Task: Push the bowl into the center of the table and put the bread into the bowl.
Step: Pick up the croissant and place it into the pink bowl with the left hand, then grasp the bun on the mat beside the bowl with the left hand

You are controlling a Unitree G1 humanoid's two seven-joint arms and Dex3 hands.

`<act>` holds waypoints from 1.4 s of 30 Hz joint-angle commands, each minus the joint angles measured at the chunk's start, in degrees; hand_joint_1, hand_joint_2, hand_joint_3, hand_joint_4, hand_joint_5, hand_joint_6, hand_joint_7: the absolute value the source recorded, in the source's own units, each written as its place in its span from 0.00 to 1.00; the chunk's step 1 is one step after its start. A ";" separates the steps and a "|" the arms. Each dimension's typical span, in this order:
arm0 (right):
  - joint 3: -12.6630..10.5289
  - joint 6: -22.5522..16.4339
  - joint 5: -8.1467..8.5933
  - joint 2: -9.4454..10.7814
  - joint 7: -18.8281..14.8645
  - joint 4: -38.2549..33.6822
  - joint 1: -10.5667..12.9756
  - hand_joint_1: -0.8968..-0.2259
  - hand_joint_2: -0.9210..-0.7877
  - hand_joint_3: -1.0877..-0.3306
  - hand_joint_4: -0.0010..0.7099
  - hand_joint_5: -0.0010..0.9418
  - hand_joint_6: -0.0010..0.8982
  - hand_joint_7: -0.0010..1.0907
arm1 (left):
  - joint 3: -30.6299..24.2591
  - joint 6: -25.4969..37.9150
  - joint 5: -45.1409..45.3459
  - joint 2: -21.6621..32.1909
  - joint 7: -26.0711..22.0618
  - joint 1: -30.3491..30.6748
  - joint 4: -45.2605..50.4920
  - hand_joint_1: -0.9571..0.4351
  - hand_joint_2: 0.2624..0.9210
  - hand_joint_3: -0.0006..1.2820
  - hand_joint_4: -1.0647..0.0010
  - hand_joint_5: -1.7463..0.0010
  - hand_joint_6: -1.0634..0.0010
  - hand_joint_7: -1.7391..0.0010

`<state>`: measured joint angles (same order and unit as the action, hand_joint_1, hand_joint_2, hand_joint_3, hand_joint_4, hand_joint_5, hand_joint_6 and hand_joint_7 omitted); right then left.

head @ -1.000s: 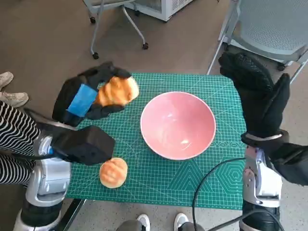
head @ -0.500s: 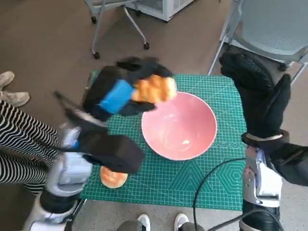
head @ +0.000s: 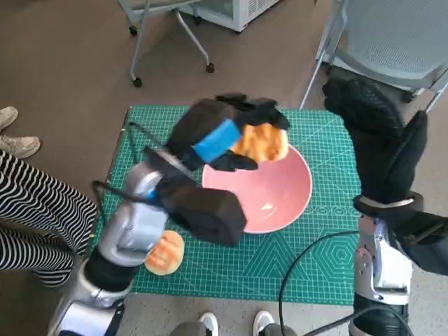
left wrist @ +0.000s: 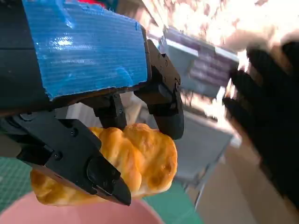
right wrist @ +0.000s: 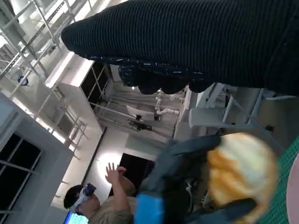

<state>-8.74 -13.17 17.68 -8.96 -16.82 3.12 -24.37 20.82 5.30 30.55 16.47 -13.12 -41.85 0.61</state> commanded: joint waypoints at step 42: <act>0.74 1.04 -2.19 0.75 1.83 1.94 2.94 0.32 0.00 0.61 0.30 0.00 0.12 0.49 | -19.46 -6.49 -22.25 18.59 -25.71 10.51 11.08 0.33 0.96 0.01 0.89 1.00 0.76 0.96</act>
<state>-8.35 -12.95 15.57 -8.59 -15.40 5.24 -22.99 5.32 0.28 11.44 31.70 -37.29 -33.71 8.66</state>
